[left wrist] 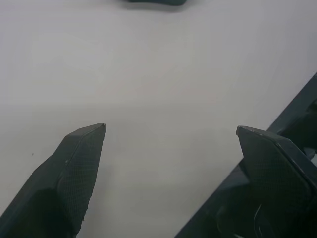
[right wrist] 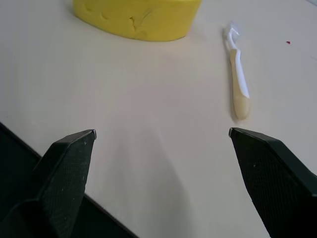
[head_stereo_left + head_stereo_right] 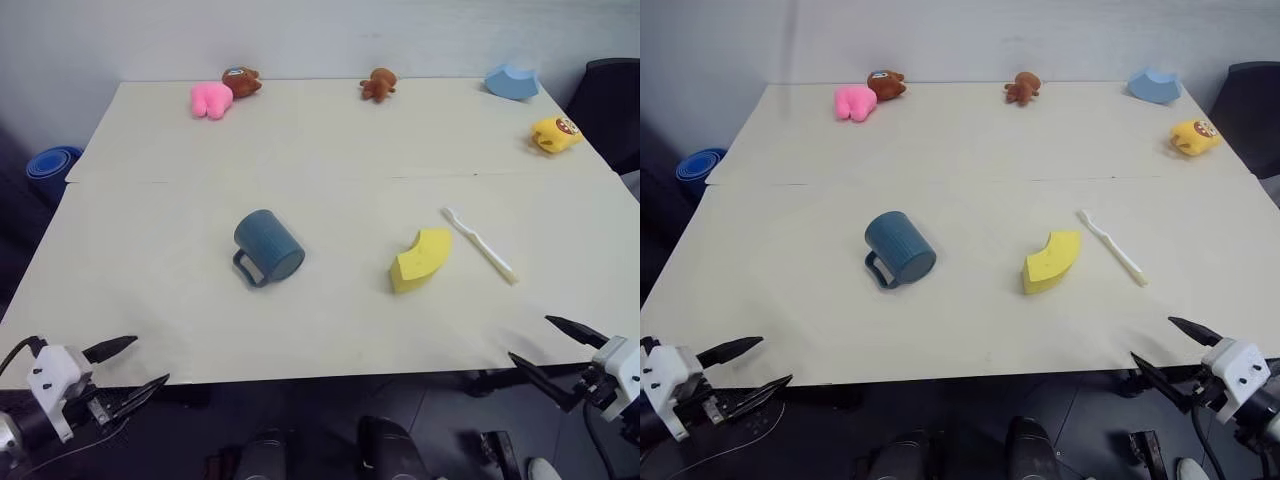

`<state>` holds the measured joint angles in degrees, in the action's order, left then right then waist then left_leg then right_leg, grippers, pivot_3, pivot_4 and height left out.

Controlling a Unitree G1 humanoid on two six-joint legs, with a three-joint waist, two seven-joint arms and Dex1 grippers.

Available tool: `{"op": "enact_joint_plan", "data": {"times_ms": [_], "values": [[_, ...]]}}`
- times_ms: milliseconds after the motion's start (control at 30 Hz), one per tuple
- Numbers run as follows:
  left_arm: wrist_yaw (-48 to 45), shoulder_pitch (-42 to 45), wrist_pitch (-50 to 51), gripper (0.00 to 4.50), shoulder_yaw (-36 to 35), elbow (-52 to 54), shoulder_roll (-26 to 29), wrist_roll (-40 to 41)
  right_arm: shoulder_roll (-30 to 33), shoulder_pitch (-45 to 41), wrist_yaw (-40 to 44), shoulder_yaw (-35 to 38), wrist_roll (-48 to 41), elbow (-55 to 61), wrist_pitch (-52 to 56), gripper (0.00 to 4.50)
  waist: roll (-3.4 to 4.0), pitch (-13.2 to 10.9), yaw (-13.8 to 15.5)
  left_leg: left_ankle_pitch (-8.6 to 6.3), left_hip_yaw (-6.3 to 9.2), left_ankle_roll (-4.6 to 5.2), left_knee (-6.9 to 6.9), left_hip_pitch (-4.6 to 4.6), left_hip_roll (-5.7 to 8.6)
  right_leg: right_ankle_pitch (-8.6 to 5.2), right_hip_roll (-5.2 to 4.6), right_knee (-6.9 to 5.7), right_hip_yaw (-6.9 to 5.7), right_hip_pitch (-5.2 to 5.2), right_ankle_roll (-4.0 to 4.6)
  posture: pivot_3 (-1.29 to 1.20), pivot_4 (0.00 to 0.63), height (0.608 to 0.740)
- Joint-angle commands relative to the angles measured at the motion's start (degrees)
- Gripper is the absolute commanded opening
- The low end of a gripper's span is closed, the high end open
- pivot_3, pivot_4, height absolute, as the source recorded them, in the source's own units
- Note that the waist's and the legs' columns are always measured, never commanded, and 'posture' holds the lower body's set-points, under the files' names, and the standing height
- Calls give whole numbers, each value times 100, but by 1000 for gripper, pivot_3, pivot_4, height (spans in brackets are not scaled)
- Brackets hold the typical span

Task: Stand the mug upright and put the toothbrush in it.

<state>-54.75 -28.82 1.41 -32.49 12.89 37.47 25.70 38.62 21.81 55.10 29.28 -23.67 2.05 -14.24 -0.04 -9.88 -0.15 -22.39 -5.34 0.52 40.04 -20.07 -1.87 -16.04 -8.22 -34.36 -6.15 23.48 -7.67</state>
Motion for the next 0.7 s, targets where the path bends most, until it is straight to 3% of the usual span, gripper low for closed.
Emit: {"op": "enact_joint_plan", "data": {"times_ms": [33,167,300,367,500,700], "values": [[62,96,95,4500,120,277,20,62,-9,-86,-73,-211,-314,682,425,4482,0,0,3,0,0,0,0,0,-1,0,0,-2,0,0,0,0,150,740],[-90,262,883,4500,366,609,162,633,668,-527,369,-611,-118,1180,765,4482,2,0,5,0,3,0,3,1,-1,1,-2,-6,0,2,-2,0,150,740],[-499,588,1191,4500,757,970,271,1082,1526,-2277,524,-1254,138,910,1387,4482,14,-6,-14,-5,0,12,18,16,6,10,-22,-12,10,1,-2,0,150,740],[-493,827,1346,4500,1018,1126,236,1192,1694,-3392,1120,-2033,486,487,1244,4482,14,-6,-11,-6,1,10,10,25,1,9,-19,-15,2,1,1,0,150,740],[-371,1213,1571,4500,1424,1347,193,1211,1364,-5346,1982,-3406,1309,-701,726,4482,17,-9,-21,-10,-21,-1,1,29,-2,8,-7,-41,-14,5,1,0,150,740],[-216,1384,1660,4500,1552,1376,124,1179,775,-7196,2763,-4689,2491,-2842,-338,4482,21,-11,-33,-9,-15,-2,19,-4,0,10,-11,-32,-53,13,-1,0,150,740]]}}
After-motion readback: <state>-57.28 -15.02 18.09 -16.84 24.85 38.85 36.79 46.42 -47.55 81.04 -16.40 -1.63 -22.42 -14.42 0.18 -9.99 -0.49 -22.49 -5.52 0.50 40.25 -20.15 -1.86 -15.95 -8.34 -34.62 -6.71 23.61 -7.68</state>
